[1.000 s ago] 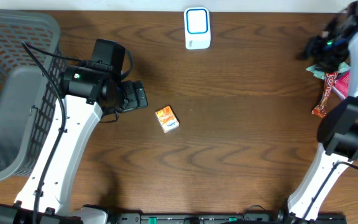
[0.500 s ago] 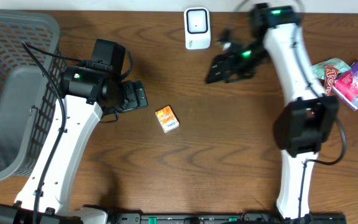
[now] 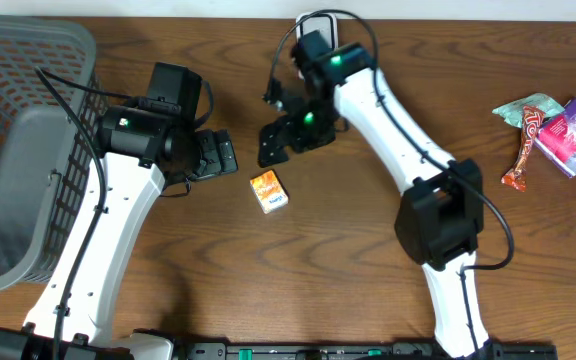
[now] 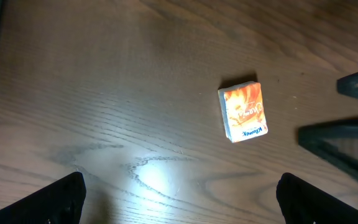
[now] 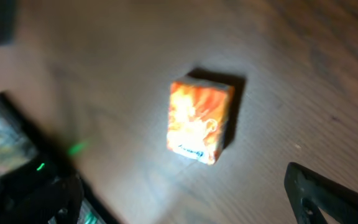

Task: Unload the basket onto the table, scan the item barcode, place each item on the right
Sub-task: 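Reach the right gripper to the small orange box and grasp it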

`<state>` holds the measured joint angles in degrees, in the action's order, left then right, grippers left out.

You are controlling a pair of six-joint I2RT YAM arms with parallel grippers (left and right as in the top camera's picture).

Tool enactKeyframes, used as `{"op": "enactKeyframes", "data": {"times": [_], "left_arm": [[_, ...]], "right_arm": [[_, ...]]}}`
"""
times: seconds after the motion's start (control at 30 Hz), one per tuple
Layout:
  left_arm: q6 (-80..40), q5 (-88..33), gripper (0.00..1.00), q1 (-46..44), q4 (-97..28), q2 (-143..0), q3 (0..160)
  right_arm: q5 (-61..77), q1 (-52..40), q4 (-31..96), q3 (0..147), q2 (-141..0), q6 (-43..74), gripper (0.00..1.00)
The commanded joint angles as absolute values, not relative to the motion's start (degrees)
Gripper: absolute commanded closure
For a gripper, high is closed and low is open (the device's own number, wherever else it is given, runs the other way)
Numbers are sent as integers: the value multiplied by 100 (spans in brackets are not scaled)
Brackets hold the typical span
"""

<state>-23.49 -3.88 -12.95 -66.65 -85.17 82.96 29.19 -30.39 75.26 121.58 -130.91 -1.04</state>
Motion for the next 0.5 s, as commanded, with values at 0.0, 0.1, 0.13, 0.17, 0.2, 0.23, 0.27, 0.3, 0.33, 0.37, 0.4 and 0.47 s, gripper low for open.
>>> {"op": "enactKeyframes", "data": {"times": [0.0,0.1,0.13,0.17,0.2,0.23,0.27,0.3,0.33,0.37,0.4,0.47], "left_arm": [[-2255,-294,2,-1278,-6683,-8556,8337],[-2255,-294,2,-1278,-6683,-8556,8337],[-2255,-294,2,-1278,-6683,-8556,8337],[-2255,-294,2,-1278,-6683,-8556,8337],[-2255,-294,2,-1278,-6683,-8556,8337],[-2255,-294,2,-1278,-6683,-8556,8337],[-2255,-294,2,-1278,-6683,-8556,8337],[-2255,-294,2,-1278,-6683,-8556,8337],[-2255,-294,2,-1278,-6683,-8556,8337],[-2255,-294,2,-1278,-6683,-8556,8337],[-2255,-294,2,-1278,-6683,-8556,8337],[-2255,-294,2,-1278,-6683,-8556,8337]], "right_arm": [[1929,-3253,7360,11981,-13139,816,1],[1959,-3312,7137,11826,-13139,899,1],[1962,-3310,7032,11736,-13139,921,1],[1962,-3310,6956,11668,-13139,976,1],[1970,-3310,6866,11587,-13139,1022,1],[2003,-3312,6764,11491,-13139,1035,1],[2025,-3326,6663,11389,-13139,1063,1],[2036,-3336,6591,11306,-13139,1096,1],[2126,-3345,6469,11161,-13139,1094,1],[2211,-3347,6401,11089,-13139,1094,3],[2305,-3347,6353,11037,-13139,1094,4],[2458,-3347,6252,10971,-13139,1094,11]]}}
